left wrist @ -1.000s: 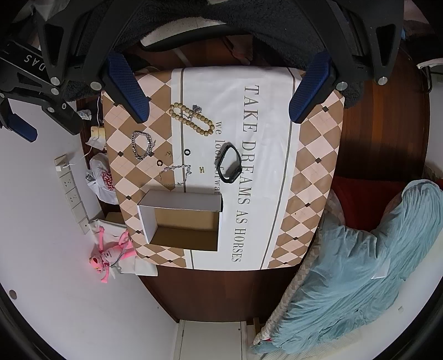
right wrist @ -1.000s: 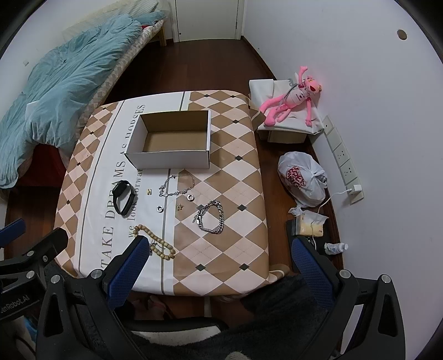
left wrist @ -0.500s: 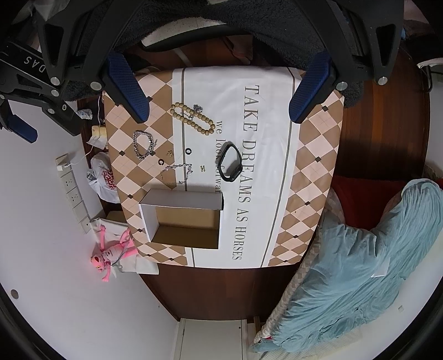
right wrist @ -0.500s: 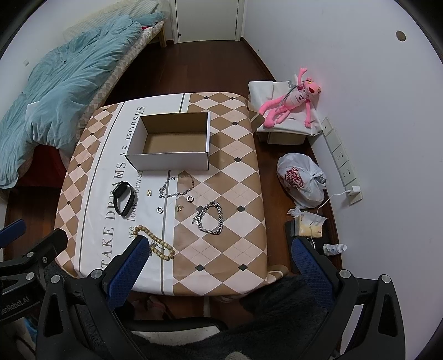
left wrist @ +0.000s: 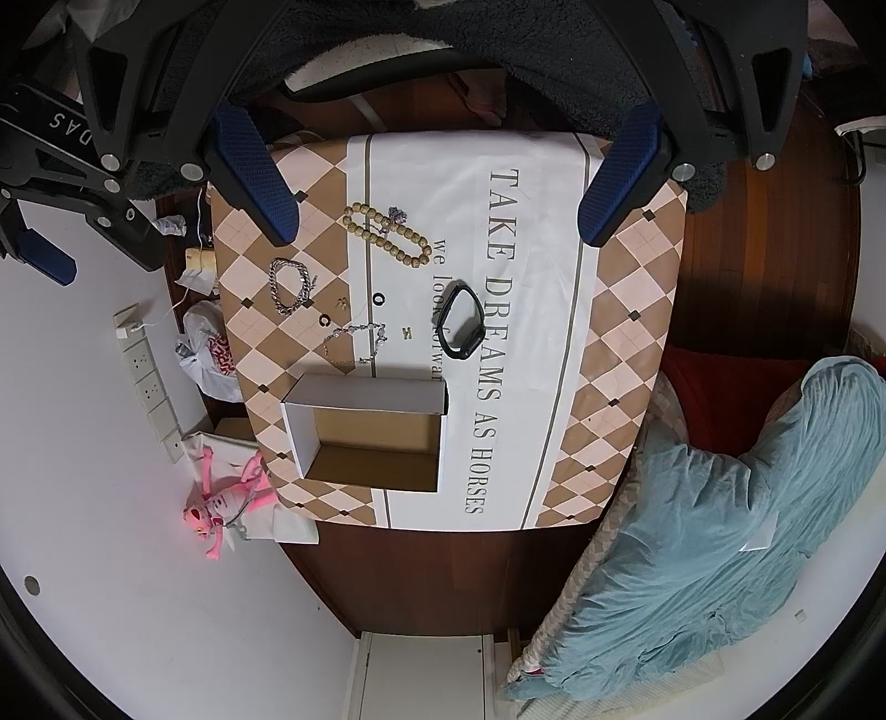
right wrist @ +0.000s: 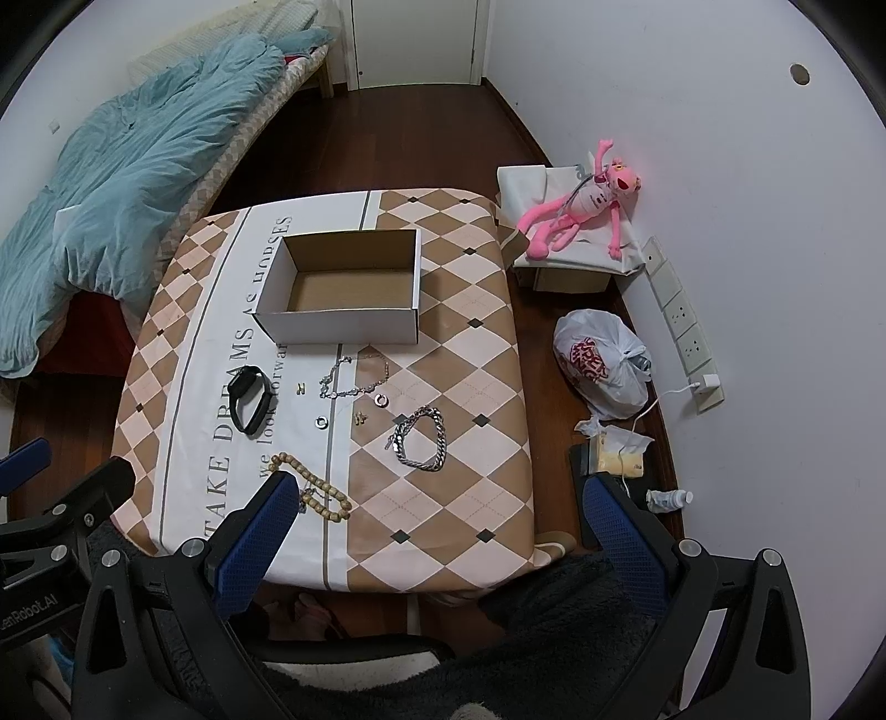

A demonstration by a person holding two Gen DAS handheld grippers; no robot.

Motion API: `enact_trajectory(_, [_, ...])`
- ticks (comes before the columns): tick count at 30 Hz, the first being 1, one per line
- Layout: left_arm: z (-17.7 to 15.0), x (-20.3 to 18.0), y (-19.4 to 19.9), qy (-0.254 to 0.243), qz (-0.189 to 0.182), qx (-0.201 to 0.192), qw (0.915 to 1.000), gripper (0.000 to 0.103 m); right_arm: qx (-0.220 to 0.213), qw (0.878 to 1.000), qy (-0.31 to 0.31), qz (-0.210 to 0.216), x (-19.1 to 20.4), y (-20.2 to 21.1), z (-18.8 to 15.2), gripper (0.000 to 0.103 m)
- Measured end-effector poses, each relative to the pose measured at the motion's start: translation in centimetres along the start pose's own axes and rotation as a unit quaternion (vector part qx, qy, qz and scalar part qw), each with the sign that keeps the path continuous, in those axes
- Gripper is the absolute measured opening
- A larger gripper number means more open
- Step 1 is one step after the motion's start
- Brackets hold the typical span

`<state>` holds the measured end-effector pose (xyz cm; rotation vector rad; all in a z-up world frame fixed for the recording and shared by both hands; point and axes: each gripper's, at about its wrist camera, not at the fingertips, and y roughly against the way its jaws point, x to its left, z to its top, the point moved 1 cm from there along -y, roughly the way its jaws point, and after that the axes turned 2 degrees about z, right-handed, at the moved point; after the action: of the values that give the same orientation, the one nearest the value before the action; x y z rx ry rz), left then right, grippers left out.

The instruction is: Organize jewelry

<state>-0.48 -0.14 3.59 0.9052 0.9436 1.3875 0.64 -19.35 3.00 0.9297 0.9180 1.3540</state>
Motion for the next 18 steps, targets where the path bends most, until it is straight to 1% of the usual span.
enact_trajectory(13, [0.0,-0.1,0.0,0.000,-0.001,-0.001,1.0000,0.103,-0.002,1.000,-0.001,0.001,0.0,0.2,0.0,0.103])
enact_trajectory(16, [-0.1,0.1,-0.2,0.001,0.006,-0.004,1.0000,0.103,0.000,1.000,-0.005,-0.003,-0.2,-0.2,0.4,0.103])
enact_trajectory(18, [0.3,0.1,-1.0,0.002,0.021,-0.004,0.9998,0.103,0.004,1.000,-0.015,-0.008,-0.6,-1.4,0.9,0.103])
